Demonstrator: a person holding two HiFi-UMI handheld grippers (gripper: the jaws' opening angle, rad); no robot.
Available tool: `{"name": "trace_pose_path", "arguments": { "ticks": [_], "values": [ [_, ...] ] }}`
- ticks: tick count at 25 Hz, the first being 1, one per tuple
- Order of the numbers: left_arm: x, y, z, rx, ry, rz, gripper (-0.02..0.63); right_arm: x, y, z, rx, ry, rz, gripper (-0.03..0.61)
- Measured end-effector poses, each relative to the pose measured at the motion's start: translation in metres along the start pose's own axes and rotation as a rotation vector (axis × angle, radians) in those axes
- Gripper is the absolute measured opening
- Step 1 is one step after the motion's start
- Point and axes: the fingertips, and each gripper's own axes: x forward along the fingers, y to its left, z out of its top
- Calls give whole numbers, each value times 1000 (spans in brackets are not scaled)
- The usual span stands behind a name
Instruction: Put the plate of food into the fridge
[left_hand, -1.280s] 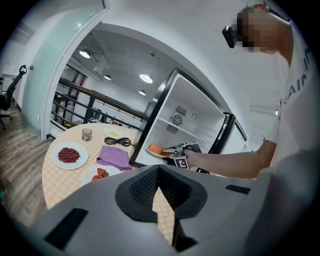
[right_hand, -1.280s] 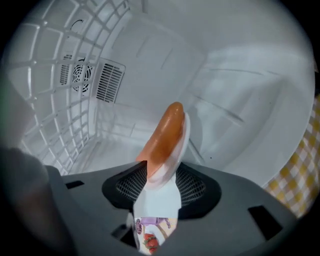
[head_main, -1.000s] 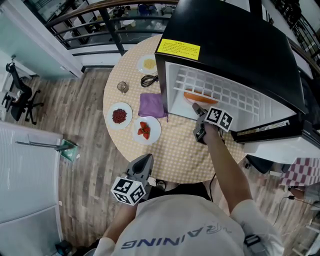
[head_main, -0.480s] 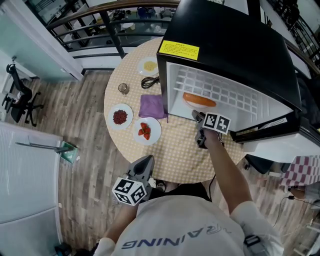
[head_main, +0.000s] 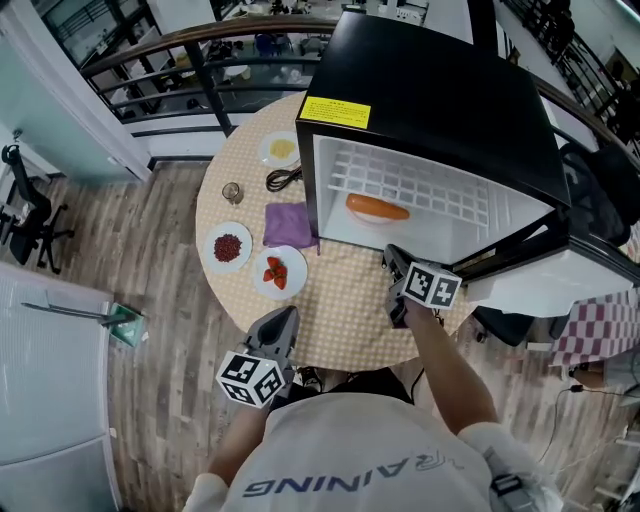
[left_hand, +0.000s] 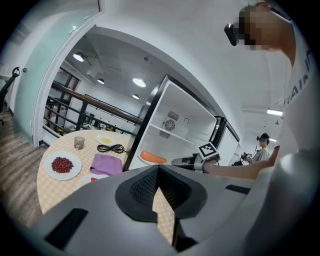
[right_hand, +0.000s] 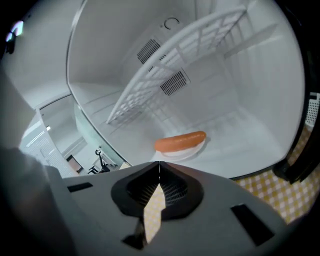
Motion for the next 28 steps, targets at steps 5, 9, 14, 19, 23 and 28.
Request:
{"name": "trace_pose_path", "arguments": {
  "ticks": [5,9,14,19,23,28],
  "values": [
    [14,-13,14,40,-20,-51,6,-52,12,-7,-118,-75,8,21],
    [25,-29,24,71,-31,-100,6,-91,24,-11,-127,-123,22,21],
    [35,-44,34,117,-34,-147,6,-135,43,-7,-150,-199,39,21],
    [40,-55,49,163,-56,-181,6,-163,60,0,-227,-253,38,21],
    [36,-63,62,203,-74,-189,6,-178,72,7,-230,-287,57,21],
    [31,-69,69,235,-86,-190,6,-186,85,17,-268,-320,64,21]
  ]
}}
